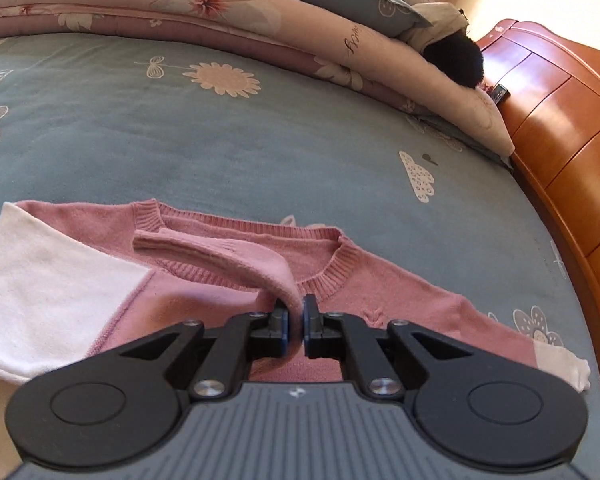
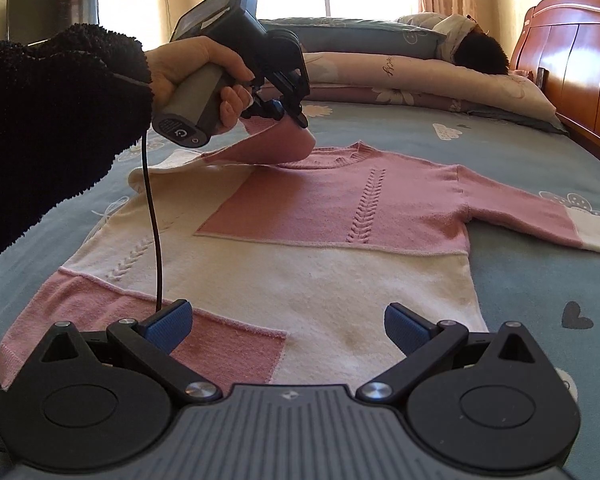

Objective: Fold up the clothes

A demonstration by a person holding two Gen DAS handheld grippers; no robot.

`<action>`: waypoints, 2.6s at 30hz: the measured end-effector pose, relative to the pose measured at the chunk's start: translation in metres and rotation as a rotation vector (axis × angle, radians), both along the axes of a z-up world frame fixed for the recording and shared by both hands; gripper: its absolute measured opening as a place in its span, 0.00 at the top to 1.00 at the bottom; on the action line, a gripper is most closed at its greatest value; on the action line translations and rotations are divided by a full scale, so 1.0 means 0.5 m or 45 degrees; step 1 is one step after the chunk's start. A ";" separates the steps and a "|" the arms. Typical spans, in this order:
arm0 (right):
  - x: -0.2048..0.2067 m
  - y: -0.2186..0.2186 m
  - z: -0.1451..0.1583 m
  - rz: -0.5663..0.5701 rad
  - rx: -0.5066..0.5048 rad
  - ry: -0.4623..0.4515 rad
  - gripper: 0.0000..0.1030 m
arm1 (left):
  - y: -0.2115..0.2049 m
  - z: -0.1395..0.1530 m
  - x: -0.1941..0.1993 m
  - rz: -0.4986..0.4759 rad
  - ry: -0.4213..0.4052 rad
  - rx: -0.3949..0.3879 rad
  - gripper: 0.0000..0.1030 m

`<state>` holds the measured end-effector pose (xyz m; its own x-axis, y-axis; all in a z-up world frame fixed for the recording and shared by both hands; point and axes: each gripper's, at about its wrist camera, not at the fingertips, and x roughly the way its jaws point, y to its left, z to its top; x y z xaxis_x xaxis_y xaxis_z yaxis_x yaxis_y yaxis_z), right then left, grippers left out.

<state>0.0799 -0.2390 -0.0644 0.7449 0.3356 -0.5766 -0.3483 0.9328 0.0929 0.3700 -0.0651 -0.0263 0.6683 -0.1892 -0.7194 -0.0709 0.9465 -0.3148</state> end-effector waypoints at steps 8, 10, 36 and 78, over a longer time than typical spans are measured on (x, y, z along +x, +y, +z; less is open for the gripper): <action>0.008 0.004 -0.011 -0.025 -0.047 0.028 0.00 | -0.046 -0.028 -0.030 -0.077 -0.063 0.154 0.95; 0.010 0.003 -0.013 -0.028 -0.051 0.032 0.00 | -0.064 -0.029 -0.037 -0.114 -0.094 0.219 0.95; 0.036 -0.016 -0.038 -0.104 -0.052 0.107 0.00 | -0.078 -0.041 -0.195 -0.544 -0.322 0.598 0.49; 0.304 -0.021 0.090 -0.176 0.248 0.302 0.39 | 0.407 -0.153 -0.231 0.097 -0.195 0.544 0.17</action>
<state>0.2317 -0.2494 -0.0193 0.6440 0.3617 -0.6742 -0.1668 0.9264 0.3377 0.2546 0.1387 -0.1026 0.7737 0.1566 -0.6139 -0.1284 0.9876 0.0901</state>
